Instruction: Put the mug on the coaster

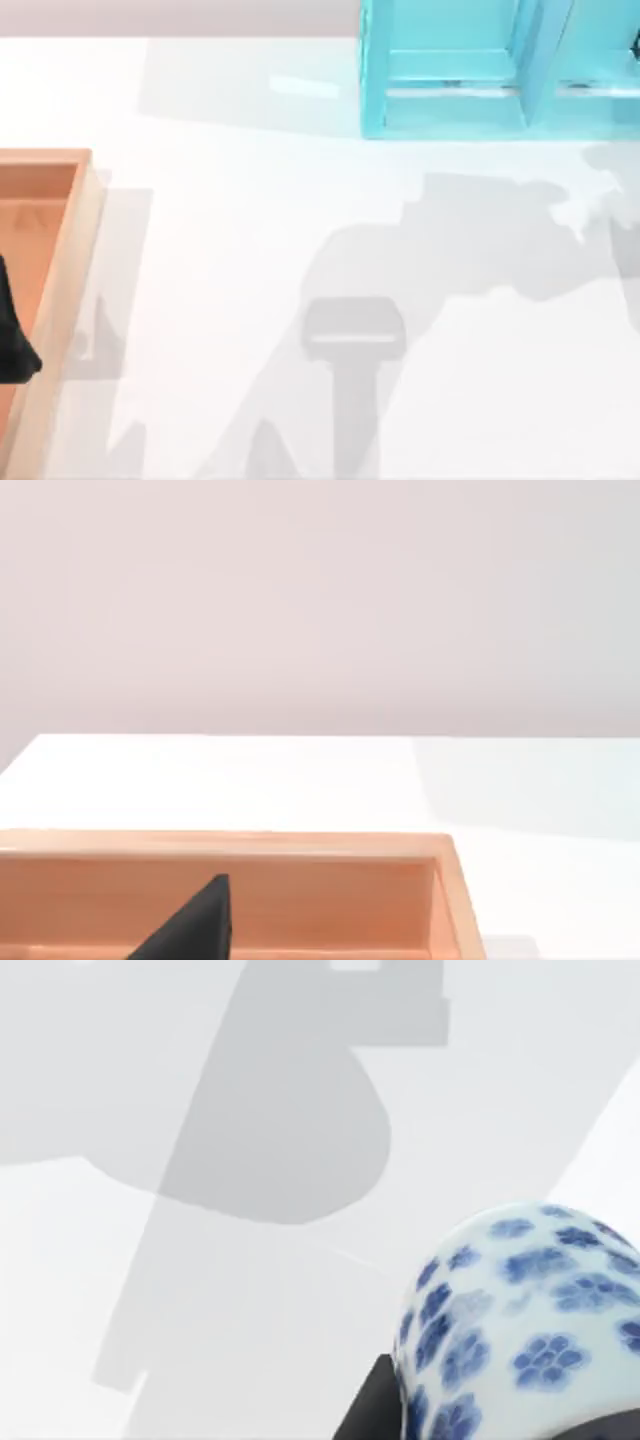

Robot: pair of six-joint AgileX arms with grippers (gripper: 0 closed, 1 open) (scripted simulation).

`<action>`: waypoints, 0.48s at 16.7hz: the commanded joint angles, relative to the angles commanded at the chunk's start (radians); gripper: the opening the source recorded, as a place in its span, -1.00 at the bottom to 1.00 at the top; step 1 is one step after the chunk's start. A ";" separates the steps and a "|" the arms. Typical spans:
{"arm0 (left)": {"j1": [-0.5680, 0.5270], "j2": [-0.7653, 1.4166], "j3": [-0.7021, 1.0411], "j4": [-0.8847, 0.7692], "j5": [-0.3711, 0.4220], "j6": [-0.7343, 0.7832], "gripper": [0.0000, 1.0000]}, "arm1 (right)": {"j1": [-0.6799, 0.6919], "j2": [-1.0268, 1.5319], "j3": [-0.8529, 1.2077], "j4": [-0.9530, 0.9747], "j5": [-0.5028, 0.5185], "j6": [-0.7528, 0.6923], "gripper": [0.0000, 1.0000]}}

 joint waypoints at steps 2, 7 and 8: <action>0.000 0.000 0.000 0.000 0.000 0.000 1.00 | -0.127 -0.035 -0.017 -0.013 -0.004 0.044 -1.00; 0.000 0.000 0.000 0.000 0.000 0.000 1.00 | -0.258 -0.079 -0.034 -0.027 -0.012 0.096 -1.00; 0.000 0.000 0.000 0.000 0.000 0.000 1.00 | -0.258 -0.079 -0.034 -0.027 -0.012 0.096 -1.00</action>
